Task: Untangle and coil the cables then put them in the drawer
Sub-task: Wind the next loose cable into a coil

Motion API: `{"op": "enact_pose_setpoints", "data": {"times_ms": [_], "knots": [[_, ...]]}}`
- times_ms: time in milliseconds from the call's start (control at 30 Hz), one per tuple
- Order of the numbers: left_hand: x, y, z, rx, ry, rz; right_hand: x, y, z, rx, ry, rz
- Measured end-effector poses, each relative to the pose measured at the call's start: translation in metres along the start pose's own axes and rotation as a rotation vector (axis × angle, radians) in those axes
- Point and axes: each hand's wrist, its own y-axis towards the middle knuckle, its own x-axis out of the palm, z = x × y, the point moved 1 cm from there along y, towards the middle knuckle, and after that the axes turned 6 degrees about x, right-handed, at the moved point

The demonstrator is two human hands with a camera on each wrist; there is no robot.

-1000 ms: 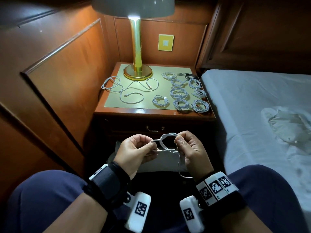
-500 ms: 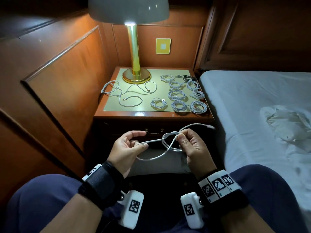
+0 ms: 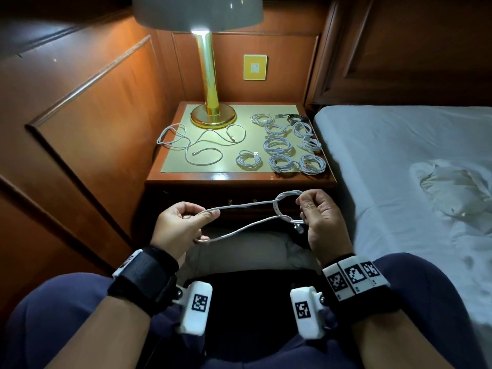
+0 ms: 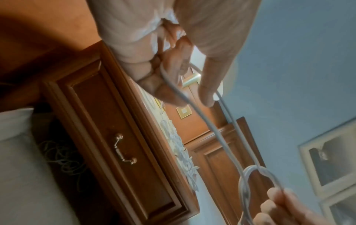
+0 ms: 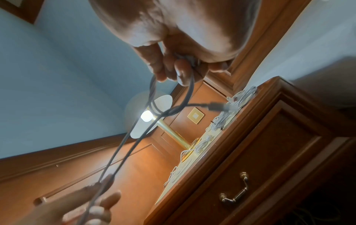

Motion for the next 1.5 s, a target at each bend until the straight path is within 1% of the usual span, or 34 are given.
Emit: {"op": "enact_pose_setpoints", "data": {"times_ms": [100,200,267,300,367,467,533,600,633,733,833,867,933,1000,1100,1133,1200,1267,1300,1400,1467,1500], "knots": [[-0.006,0.007,0.006,0.039,0.038,0.035,-0.001,0.0,-0.001,-0.032,-0.028,-0.003],[-0.007,0.006,0.001,0.009,0.008,0.072,-0.002,0.004,0.002,-0.037,-0.028,0.034],[-0.008,0.006,-0.003,-0.022,-0.035,0.055,-0.006,0.009,0.006,-0.005,0.007,0.068],[-0.009,0.006,-0.004,-0.016,-0.034,0.03,-0.006,0.011,0.006,0.018,0.053,0.071],[-0.008,0.005,-0.003,0.063,0.042,-0.02,-0.007,0.01,0.004,0.088,0.182,0.062],[-0.003,-0.001,-0.002,0.26,0.293,-0.065,-0.006,0.006,-0.002,0.231,0.372,0.021],[0.003,-0.01,-0.002,0.363,0.498,-0.136,-0.005,0.005,-0.004,0.305,0.442,-0.014],[0.01,-0.019,0.0,0.434,0.615,-0.247,-0.005,0.005,-0.005,0.333,0.473,-0.038],[0.014,-0.024,0.002,0.442,0.635,-0.304,-0.004,0.004,-0.005,0.335,0.479,-0.046],[0.023,-0.038,0.009,0.426,0.582,-0.455,-0.004,0.002,-0.004,0.335,0.491,-0.066],[0.027,-0.047,0.008,0.478,0.659,-0.599,-0.003,-0.002,-0.007,0.338,0.469,-0.08],[0.027,-0.048,0.007,0.466,0.693,-0.643,-0.003,-0.003,-0.008,0.339,0.459,-0.088],[0.028,-0.049,0.003,0.379,0.706,-0.719,-0.001,-0.004,-0.008,0.332,0.413,-0.101],[0.029,-0.051,0.001,0.334,0.713,-0.767,0.001,-0.005,-0.007,0.302,0.337,-0.116],[0.031,-0.051,0.004,0.319,0.701,-0.791,0.004,-0.008,-0.007,0.223,0.214,-0.156],[0.032,-0.051,0.006,0.332,0.71,-0.787,0.005,-0.009,-0.007,0.19,0.176,-0.178],[0.035,-0.051,0.01,0.419,0.741,-0.776,0.007,-0.01,-0.007,0.132,0.106,-0.229],[0.038,-0.054,0.011,0.527,0.752,-0.828,0.009,-0.012,-0.004,0.112,0.055,-0.272],[0.039,-0.056,0.011,0.546,0.767,-0.873,0.01,-0.013,-0.001,0.113,0.029,-0.29],[0.038,-0.059,0.006,0.492,0.883,-0.958,0.012,-0.016,0.002,0.106,-0.069,-0.329],[0.037,-0.057,0.006,0.518,0.928,-0.96,0.013,-0.017,0.003,0.094,-0.096,-0.325],[0.037,-0.055,0.007,0.53,0.911,-0.96,0.013,-0.017,0.003,0.094,-0.101,-0.321]]}}
